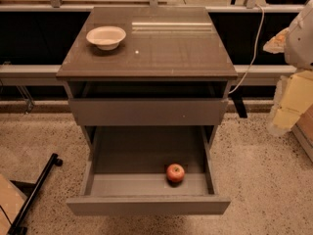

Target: Pick apple from middle drawer and place on counter

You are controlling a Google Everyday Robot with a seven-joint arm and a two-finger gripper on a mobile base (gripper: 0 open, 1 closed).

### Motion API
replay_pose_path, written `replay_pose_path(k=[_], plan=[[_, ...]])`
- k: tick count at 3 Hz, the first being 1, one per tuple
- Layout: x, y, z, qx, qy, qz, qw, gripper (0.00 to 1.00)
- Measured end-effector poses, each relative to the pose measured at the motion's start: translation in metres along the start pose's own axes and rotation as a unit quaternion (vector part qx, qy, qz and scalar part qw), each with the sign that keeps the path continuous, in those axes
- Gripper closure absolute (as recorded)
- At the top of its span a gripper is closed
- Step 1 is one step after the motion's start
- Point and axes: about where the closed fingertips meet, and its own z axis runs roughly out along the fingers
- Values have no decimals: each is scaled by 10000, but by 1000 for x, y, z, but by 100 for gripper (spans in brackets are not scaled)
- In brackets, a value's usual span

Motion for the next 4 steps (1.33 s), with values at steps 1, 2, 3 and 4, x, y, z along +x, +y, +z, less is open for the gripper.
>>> replay_pose_path(k=[1, 2, 3, 4], plan=[[0, 0, 0, 1, -1, 0, 10000, 0], [1, -3, 22, 40, -214, 54, 9997, 0], [4, -15, 88, -47, -873, 413, 9953, 0], [1, -16, 84, 11, -853, 381, 9956, 0]])
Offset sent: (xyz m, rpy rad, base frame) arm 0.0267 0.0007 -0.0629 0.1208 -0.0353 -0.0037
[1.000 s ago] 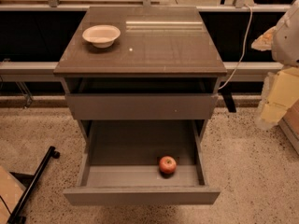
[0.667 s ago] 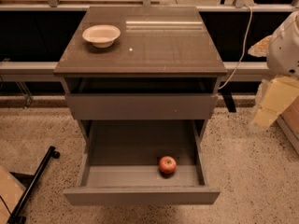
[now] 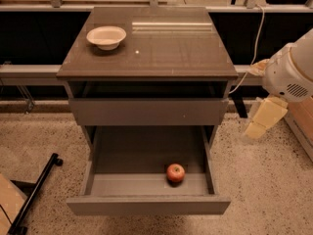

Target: Pick apple from middle drawer and place on counter

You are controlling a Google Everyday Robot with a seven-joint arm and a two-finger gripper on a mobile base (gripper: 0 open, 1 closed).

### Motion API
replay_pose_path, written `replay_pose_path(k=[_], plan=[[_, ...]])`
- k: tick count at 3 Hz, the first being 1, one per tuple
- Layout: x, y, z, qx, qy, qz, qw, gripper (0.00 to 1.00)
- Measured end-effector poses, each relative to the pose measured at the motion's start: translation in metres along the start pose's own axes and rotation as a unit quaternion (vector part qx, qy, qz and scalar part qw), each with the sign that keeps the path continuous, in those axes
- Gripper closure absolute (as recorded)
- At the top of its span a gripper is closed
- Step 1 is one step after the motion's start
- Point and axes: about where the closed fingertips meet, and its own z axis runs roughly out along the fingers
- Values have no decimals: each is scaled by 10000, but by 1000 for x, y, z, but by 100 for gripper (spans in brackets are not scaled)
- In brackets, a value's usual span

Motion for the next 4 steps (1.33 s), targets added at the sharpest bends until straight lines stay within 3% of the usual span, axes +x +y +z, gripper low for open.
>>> replay_pose_path(k=[1, 2, 3, 4], plan=[[11, 10, 25, -69, -29, 412, 9991, 0], [25, 16, 80, -65, -281, 740, 9968, 0], [44, 3, 126, 152, -624, 899, 9939, 0], [77, -19, 162, 191, -1141, 1228, 9857, 0]])
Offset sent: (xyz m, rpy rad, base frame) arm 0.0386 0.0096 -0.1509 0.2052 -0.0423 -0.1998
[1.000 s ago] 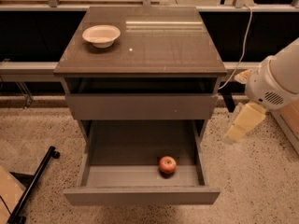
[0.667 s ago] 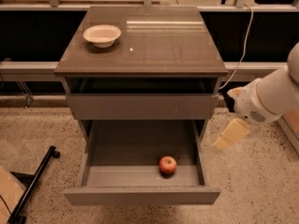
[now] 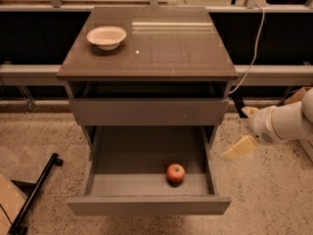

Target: Pick apple from middle drawer and place on counter

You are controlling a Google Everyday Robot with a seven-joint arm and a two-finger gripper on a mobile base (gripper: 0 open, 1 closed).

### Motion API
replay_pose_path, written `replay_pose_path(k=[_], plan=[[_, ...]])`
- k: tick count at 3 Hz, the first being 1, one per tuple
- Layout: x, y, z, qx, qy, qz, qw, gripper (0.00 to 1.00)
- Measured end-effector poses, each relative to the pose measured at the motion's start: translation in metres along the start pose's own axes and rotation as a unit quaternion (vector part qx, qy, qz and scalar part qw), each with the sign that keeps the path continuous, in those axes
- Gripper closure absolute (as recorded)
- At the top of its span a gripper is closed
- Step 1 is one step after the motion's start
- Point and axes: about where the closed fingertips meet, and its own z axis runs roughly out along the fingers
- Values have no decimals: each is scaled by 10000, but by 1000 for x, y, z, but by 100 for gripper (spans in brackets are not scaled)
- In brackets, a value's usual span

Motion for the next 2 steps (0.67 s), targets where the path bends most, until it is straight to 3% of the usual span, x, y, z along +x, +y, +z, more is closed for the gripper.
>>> replay_pose_path(k=[1, 2], plan=[[14, -3, 31, -236, -150, 219, 9994, 0], [22, 28, 64, -274, 42, 376, 9989, 0]])
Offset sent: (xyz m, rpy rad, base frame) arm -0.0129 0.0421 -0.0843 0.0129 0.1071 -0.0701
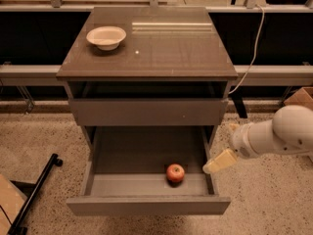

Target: Pick apple from middle drawer and place on counter

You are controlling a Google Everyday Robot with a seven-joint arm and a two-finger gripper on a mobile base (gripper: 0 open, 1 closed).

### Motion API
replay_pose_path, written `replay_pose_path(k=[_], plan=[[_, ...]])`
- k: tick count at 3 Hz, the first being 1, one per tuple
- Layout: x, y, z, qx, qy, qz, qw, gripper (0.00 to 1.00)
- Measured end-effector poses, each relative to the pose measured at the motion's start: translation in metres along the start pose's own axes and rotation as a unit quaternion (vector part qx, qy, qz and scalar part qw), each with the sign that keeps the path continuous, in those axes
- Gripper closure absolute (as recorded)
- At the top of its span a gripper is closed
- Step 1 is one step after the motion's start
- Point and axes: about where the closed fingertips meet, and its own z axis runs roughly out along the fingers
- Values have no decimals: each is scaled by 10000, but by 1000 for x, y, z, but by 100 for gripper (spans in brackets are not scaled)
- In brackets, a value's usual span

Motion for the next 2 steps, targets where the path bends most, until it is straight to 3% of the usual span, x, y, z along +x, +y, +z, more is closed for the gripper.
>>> replay_pose_path(k=[2], plan=[[39, 16, 105, -159, -220, 415, 9988, 0]])
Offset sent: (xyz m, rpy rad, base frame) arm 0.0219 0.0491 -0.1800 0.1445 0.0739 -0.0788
